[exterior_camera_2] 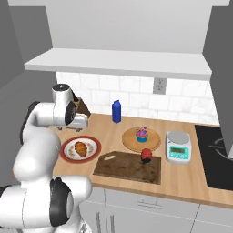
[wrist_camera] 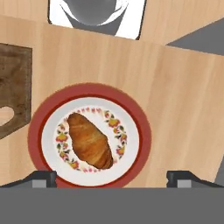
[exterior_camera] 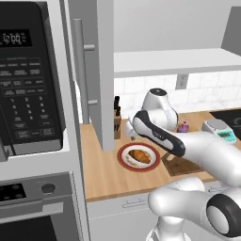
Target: From the different types of pastries on the counter, select a croissant and place it on the cutting board. Then retrieve a jar of jam from the cabinet and place it alongside the croissant on the cutting board.
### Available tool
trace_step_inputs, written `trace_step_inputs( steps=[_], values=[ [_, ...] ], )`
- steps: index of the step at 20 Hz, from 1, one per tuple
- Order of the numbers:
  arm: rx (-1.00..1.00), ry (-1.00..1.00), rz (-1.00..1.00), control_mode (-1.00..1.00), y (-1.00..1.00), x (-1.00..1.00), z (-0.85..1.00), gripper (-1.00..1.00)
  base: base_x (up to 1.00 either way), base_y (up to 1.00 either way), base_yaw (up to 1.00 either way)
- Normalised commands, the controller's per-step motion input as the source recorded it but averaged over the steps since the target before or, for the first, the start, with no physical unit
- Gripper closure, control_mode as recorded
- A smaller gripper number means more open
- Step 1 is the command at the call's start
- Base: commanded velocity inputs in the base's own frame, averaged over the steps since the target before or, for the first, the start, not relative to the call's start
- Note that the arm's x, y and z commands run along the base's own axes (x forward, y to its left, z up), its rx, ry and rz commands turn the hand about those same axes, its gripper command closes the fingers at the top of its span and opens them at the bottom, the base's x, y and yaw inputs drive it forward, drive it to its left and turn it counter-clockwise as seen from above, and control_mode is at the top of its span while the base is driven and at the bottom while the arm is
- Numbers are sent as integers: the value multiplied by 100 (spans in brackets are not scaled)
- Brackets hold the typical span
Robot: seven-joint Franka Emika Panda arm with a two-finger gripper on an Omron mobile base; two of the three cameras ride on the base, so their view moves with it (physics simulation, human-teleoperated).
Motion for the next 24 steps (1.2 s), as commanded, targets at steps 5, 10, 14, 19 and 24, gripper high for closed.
trace_step_inputs(
  steps=[5, 10, 14, 19, 24],
  values=[
    [-8, -5, 39, -100, -11, 9, -13, -100, 0, 0, 0],
    [-1, 3, 39, -100, -14, 47, -37, -100, 0, 0, 0],
    [-11, 0, 32, -100, -3, 52, -23, -100, 0, 0, 0],
    [-12, 7, 28, -100, 0, 30, 0, -100, 0, 0, 0],
    [-29, 14, 19, -100, -20, 0, 0, -100, 0, 0, 0]
  ],
)
